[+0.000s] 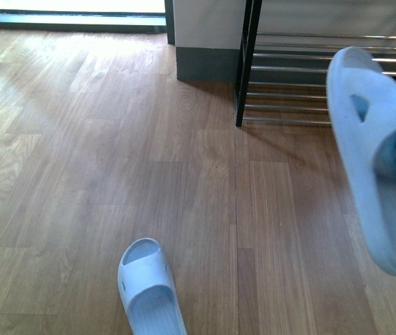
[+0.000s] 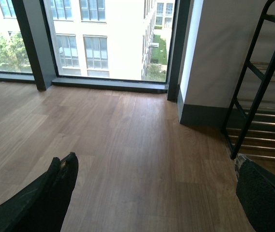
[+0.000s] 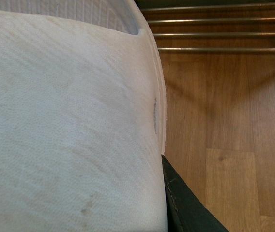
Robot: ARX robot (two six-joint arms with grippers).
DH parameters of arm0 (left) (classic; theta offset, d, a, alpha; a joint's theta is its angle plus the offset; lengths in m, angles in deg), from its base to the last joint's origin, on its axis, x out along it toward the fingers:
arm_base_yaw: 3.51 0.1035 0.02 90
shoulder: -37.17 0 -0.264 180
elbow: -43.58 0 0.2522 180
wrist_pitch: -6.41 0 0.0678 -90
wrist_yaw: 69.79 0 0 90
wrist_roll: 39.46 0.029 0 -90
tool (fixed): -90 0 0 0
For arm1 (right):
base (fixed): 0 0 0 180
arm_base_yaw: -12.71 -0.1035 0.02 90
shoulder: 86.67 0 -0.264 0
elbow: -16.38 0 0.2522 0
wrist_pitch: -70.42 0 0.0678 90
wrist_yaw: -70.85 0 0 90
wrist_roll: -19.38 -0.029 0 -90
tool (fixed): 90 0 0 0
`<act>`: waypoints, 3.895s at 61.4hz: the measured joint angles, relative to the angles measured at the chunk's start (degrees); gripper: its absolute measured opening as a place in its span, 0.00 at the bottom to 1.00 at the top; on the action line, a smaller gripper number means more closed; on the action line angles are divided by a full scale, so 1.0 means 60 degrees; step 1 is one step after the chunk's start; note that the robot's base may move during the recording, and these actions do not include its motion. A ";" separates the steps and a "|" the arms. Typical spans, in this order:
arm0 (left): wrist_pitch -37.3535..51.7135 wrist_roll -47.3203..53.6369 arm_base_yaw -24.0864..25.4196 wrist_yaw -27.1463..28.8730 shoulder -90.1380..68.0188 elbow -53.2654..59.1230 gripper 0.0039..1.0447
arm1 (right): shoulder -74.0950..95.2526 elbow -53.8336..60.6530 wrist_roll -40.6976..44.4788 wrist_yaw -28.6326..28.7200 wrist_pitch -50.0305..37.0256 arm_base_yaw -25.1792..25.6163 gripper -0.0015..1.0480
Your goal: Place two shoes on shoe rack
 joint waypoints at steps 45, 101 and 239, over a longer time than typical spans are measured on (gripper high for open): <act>0.0000 0.0000 0.0000 0.0007 0.0000 0.0000 0.91 | -0.1286 0.0477 0.0062 0.0488 0.0437 0.0386 0.02; 0.3060 -0.4240 -0.2259 0.4488 -1.1708 -0.1858 0.91 | -0.1293 0.0495 0.0066 0.0448 0.0452 0.0415 0.02; 0.3741 -0.2532 -0.2885 0.2787 -2.6308 -0.9996 0.02 | -0.1293 0.0495 0.0066 0.0441 0.0452 0.0415 0.02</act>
